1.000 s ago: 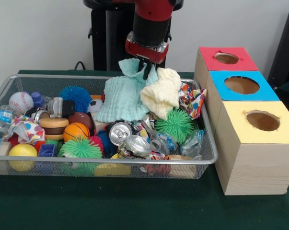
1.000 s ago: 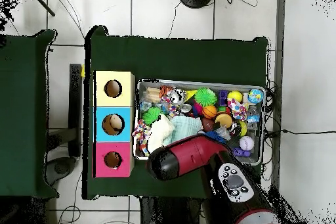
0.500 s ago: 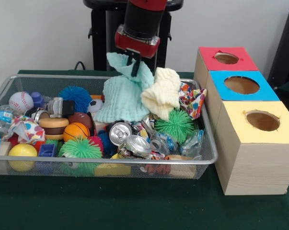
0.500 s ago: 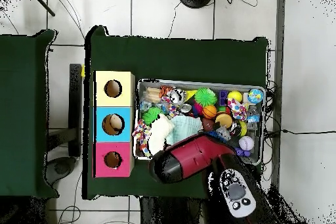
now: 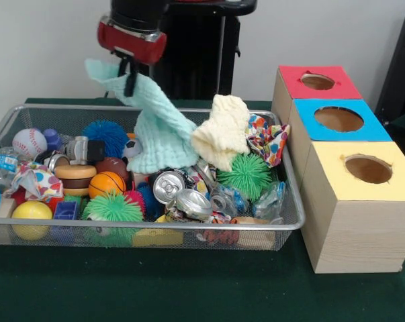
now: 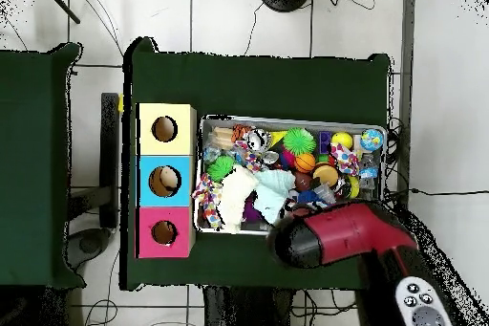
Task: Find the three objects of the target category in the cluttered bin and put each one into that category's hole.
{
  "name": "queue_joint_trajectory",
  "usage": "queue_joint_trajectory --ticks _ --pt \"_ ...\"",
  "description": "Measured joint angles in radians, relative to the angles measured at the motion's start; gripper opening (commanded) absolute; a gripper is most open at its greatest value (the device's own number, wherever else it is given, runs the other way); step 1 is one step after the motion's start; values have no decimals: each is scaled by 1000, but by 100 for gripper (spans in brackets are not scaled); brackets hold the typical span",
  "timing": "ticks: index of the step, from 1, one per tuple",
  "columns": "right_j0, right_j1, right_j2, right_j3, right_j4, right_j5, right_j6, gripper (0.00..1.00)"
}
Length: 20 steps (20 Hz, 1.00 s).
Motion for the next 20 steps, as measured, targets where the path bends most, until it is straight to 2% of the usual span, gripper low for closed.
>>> queue_joint_trajectory --ticks 1,5,8,9,13,17,20 --pt "-56 0 25 -9 0 0 -35 0" --pt "-161 19 84 -49 -1 1 -137 0" --pt "-203 37 112 -77 -2 2 -200 0" --pt "-233 54 134 -104 -2 7 -259 0" --pt "-267 88 167 -161 -2 21 -376 0" --pt "-267 105 181 -195 -2 25 -434 0" --pt "-259 110 181 -206 -2 25 -438 0"
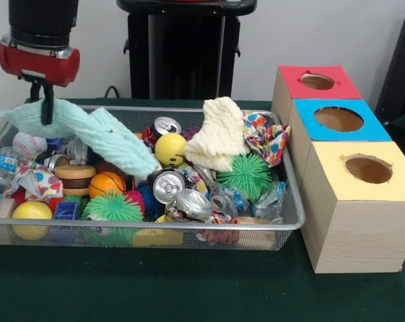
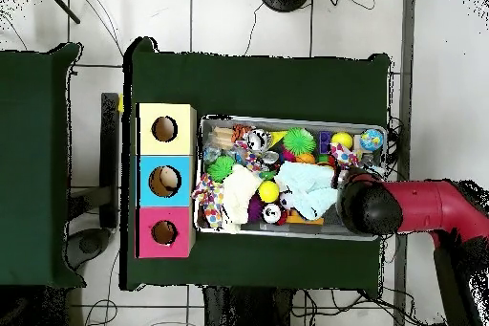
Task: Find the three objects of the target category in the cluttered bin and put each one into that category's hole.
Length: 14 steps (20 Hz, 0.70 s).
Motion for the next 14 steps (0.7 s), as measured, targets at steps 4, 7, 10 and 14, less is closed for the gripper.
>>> queue_joint_trajectory --ticks 4,7,10,14 --pt "22 8 -3 -1 0 0 0 0" --pt "56 13 -8 -1 -6 0 0 100" --pt "68 13 -8 -1 -7 0 0 100" --pt "85 19 -8 -1 -7 0 0 100"
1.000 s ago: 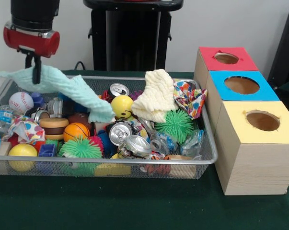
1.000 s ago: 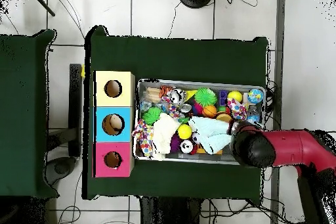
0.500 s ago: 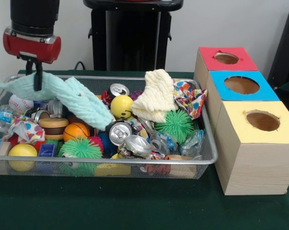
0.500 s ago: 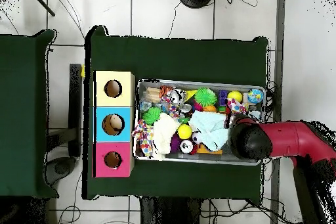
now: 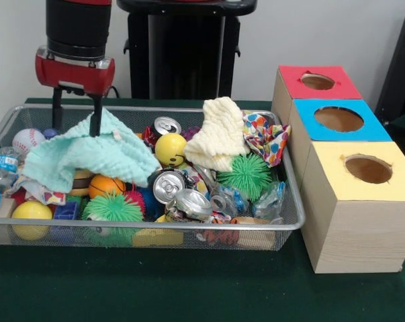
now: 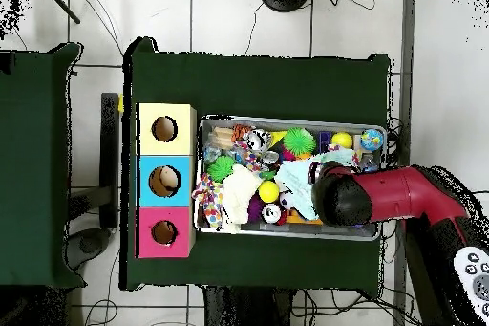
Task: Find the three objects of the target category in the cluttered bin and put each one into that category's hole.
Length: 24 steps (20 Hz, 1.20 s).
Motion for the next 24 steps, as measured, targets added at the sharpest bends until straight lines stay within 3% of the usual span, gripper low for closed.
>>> queue_joint_trajectory --ticks 8,12,18,24 --pt "45 9 -22 5 2 0 0 100" --pt "105 10 -64 26 13 0 1 100" --pt "241 21 -158 75 46 -22 29 100" --pt "419 56 -279 119 72 -107 122 100"
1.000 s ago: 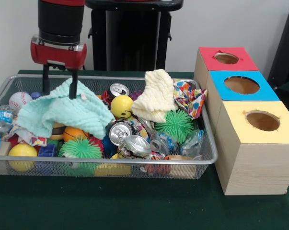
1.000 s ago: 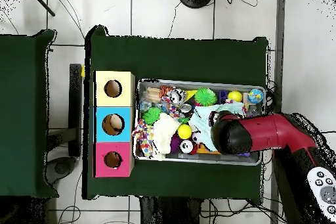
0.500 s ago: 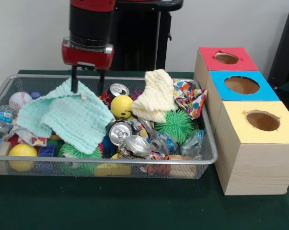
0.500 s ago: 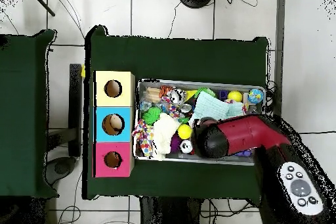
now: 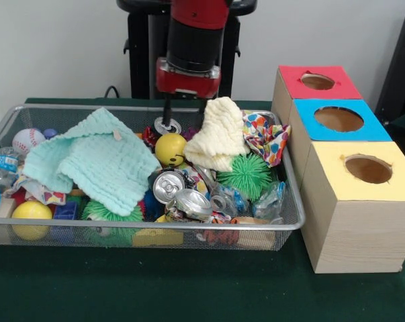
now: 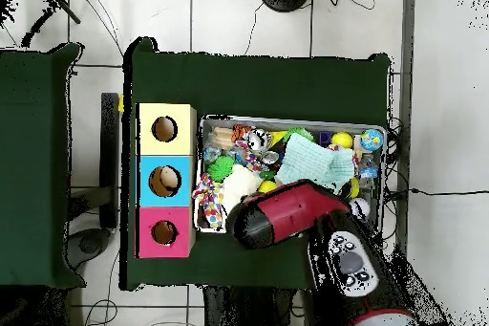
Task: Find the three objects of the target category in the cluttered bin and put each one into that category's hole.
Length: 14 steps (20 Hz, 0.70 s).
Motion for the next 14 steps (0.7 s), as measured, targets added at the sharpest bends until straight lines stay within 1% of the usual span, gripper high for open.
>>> queue_joint_trajectory --ticks 3,4,6,9,14 --pt "62 18 -44 26 22 -64 51 100" --pt "72 21 -53 32 28 -78 62 100" --pt "108 36 -91 65 55 -146 103 100" --pt "131 48 -131 93 74 -208 130 100" --pt "156 60 -195 118 85 -272 136 100"
